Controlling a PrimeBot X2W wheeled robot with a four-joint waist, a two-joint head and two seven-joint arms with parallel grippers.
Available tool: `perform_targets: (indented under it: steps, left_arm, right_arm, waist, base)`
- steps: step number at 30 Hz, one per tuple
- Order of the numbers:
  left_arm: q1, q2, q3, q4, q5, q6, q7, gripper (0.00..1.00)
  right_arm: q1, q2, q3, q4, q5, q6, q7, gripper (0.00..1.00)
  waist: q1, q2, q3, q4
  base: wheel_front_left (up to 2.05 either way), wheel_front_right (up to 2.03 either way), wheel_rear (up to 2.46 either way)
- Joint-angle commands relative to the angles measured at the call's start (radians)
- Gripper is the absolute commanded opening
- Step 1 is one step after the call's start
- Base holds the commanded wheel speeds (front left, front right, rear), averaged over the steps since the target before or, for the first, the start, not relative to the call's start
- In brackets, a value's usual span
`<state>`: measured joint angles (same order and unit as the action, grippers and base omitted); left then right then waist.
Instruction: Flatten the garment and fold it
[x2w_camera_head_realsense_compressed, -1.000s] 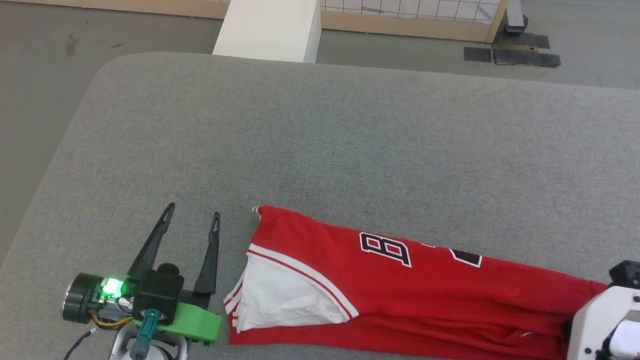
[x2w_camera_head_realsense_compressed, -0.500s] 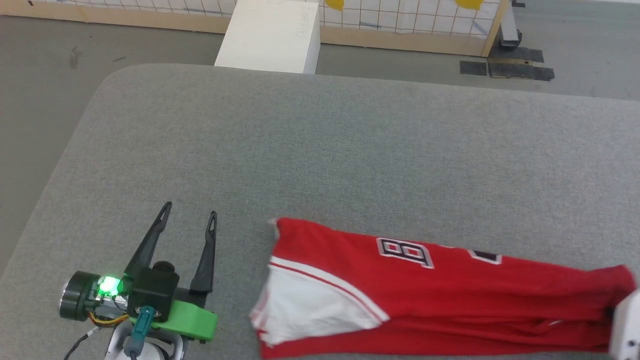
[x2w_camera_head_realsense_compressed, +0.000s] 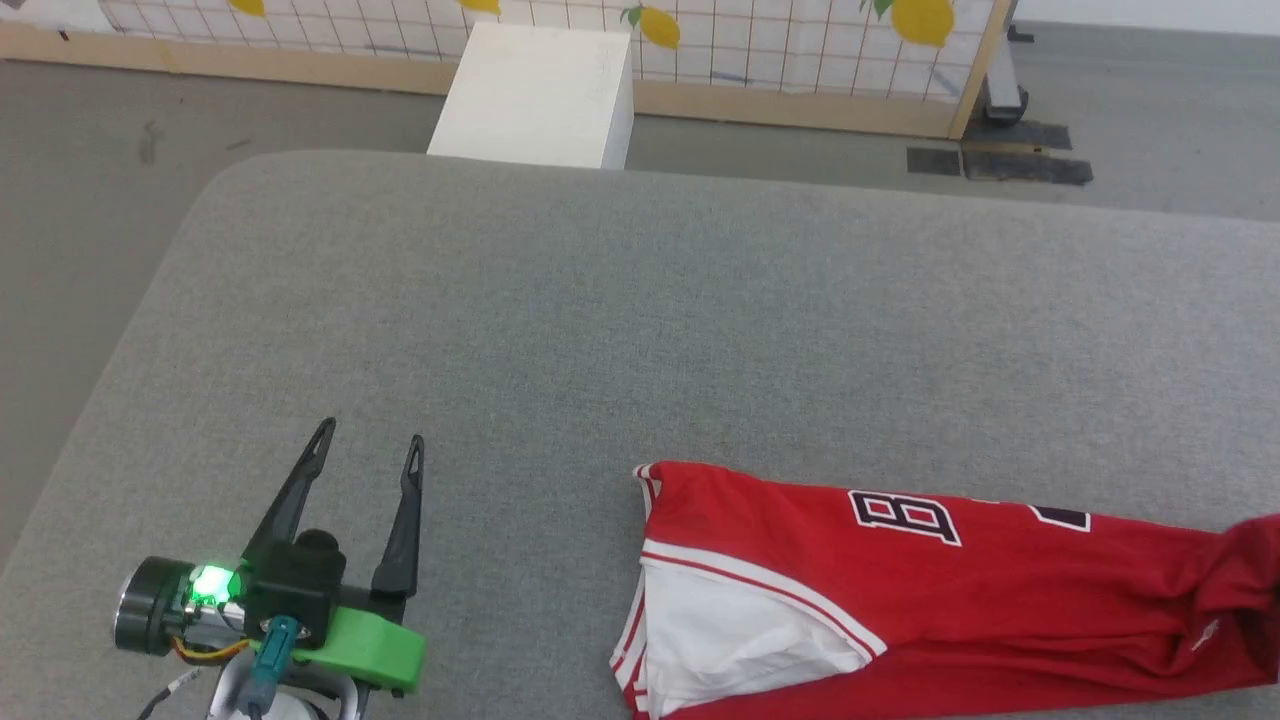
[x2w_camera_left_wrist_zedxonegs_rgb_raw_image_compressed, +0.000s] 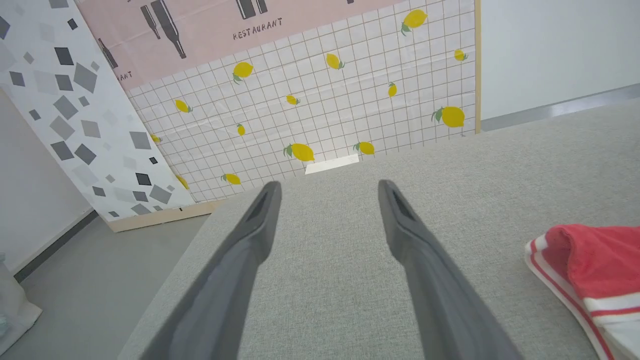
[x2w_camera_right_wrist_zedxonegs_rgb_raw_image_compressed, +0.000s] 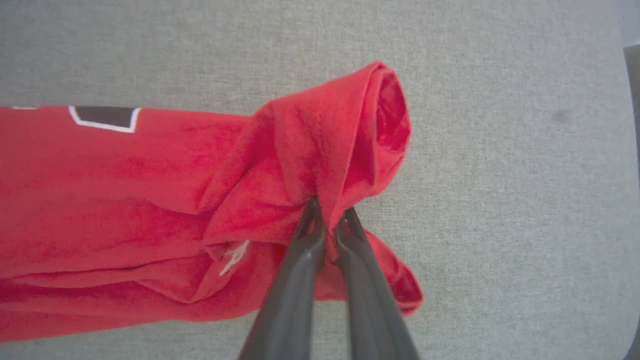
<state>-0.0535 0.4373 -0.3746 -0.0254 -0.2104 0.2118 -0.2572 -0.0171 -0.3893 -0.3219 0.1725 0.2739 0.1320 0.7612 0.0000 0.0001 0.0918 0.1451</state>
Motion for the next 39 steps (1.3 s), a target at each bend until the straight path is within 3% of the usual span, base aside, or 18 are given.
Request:
perform_targets:
  steps: [1, 10, 19, 23, 27, 39]
  left_arm:
    - [0.022, -0.009, 0.005, 0.005, 0.01, -0.008, -0.005, 1.0]
    - [0.043, -0.027, 0.012, 0.022, 0.014, -0.039, -0.005, 1.0]
    - [0.054, -0.048, 0.005, 0.029, 0.029, -0.061, -0.005, 1.0]
    - [0.044, -0.061, 0.004, 0.025, 0.037, -0.066, -0.005, 1.0]
    - [0.033, -0.078, 0.007, 0.02, 0.047, -0.067, -0.005, 1.0]
    - [0.005, -0.121, 0.019, 0.017, 0.084, -0.077, -0.005, 1.0]
  right_arm:
    - [0.015, -0.007, 0.03, -0.023, 0.024, -0.001, 0.011, 0.0]
    - [0.07, 0.005, 0.192, -0.243, 0.161, -0.001, 0.171, 0.0]
    - [0.056, 0.182, 0.288, -0.385, 0.226, -0.001, 0.377, 0.0]
    - [0.031, 0.276, 0.305, -0.405, 0.22, -0.001, 0.445, 0.0]
    - [-0.013, 0.325, 0.32, -0.403, 0.21, -0.001, 0.477, 0.0]
    - [-0.091, 0.339, 0.403, -0.311, 0.236, -0.001, 0.463, 0.0]
  waist:
    - [0.0, -0.0001, -0.024, -0.005]
    - [0.0, -0.0001, -0.074, 0.003]
    - [0.0, -0.0001, -0.087, 0.048]
    - [0.0, -0.0001, -0.069, 0.08]
    - [0.0, -0.0001, -0.038, 0.113]
    - [0.0, -0.0001, 0.029, 0.201]
  base:
    - [0.0, 0.0, 0.0]
    - [0.0, 0.0, 0.0]
    - [0.0, 0.0, 0.0]
    - [0.0, 0.0, 0.0]
    - [0.0, 0.0, 0.0]
    - [0.0, 0.0, 0.0]
